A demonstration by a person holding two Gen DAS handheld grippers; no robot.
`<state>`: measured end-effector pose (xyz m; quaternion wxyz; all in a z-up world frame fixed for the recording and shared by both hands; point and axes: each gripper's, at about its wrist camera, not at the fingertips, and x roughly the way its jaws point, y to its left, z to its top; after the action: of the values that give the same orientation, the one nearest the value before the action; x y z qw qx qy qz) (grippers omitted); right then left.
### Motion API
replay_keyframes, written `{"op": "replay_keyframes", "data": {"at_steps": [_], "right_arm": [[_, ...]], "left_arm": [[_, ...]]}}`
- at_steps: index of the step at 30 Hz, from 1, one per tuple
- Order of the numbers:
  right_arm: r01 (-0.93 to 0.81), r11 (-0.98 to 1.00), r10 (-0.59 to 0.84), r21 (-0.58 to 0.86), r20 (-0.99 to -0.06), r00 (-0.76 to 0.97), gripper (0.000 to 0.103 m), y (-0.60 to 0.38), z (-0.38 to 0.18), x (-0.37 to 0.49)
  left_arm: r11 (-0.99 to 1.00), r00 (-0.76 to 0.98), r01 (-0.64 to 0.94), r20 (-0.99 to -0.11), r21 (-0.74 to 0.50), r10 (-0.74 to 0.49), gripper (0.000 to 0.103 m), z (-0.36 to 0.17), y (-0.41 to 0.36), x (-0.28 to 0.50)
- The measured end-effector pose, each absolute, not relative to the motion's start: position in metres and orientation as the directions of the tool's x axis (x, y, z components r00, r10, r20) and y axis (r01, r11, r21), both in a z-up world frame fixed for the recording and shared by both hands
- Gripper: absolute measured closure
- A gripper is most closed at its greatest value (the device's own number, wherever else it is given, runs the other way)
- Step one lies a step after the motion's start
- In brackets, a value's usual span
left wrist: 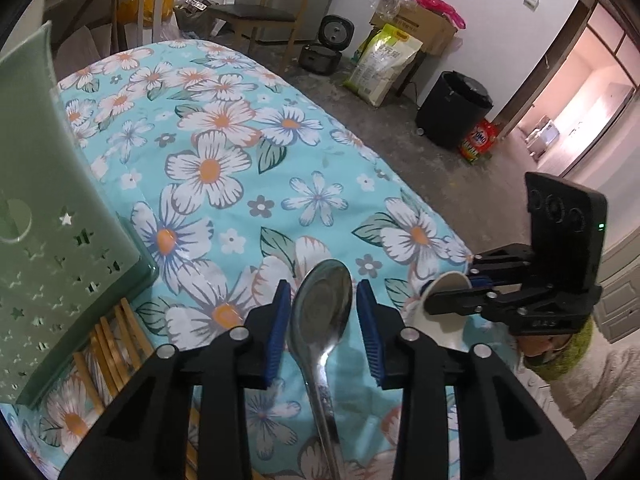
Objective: Organize utensils
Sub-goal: 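Lift the spoon with the left tool while the right tool lifts the ladle toward the holder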
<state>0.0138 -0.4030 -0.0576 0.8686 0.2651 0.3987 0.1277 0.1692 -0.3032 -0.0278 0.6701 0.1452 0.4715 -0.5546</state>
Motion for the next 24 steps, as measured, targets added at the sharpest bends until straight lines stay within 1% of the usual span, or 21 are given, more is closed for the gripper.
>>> {"op": "replay_keyframes", "data": {"at_steps": [2, 6, 10, 20, 21, 22, 23, 24], "right_arm": [[-0.011, 0.827, 0.433, 0.562, -0.625, 0.649, 0.097, -0.403, -0.058, 0.014], [-0.012, 0.827, 0.434, 0.562, -0.625, 0.649, 0.097, -0.403, -0.058, 0.014], [-0.009, 0.826, 0.433, 0.563, -0.625, 0.650, 0.097, -0.403, -0.058, 0.014], [-0.008, 0.825, 0.433, 0.565, -0.623, 0.651, 0.097, -0.403, -0.059, 0.015], [-0.007, 0.825, 0.432, 0.564, -0.624, 0.651, 0.097, -0.403, -0.059, 0.016], [-0.007, 0.826, 0.432, 0.564, -0.624, 0.651, 0.097, -0.403, -0.059, 0.016], [-0.006, 0.827, 0.430, 0.563, -0.625, 0.651, 0.097, -0.402, -0.059, 0.016], [-0.004, 0.827, 0.429, 0.562, -0.626, 0.652, 0.097, -0.402, -0.059, 0.017]], "left_arm": [[0.342, -0.064, 0.878, -0.790, -0.334, -0.609, 0.070, -0.027, -0.301, 0.169], [0.361, -0.010, 0.896, -0.822, -0.260, -0.569, 0.070, -0.031, -0.303, 0.166], [0.360, -0.003, 0.904, -0.846, -0.230, -0.533, 0.070, -0.043, -0.311, 0.166], [0.369, -0.010, 0.897, -0.847, -0.243, -0.532, 0.071, -0.050, -0.316, 0.169], [0.366, -0.012, 0.897, -0.844, -0.246, -0.536, 0.073, -0.050, -0.316, 0.168], [0.366, -0.009, 0.898, -0.844, -0.242, -0.536, 0.079, -0.051, -0.317, 0.167], [0.366, -0.003, 0.900, -0.843, -0.237, -0.537, 0.083, -0.050, -0.317, 0.167], [0.366, 0.001, 0.901, -0.842, -0.234, -0.539, 0.085, -0.049, -0.317, 0.167]]}}
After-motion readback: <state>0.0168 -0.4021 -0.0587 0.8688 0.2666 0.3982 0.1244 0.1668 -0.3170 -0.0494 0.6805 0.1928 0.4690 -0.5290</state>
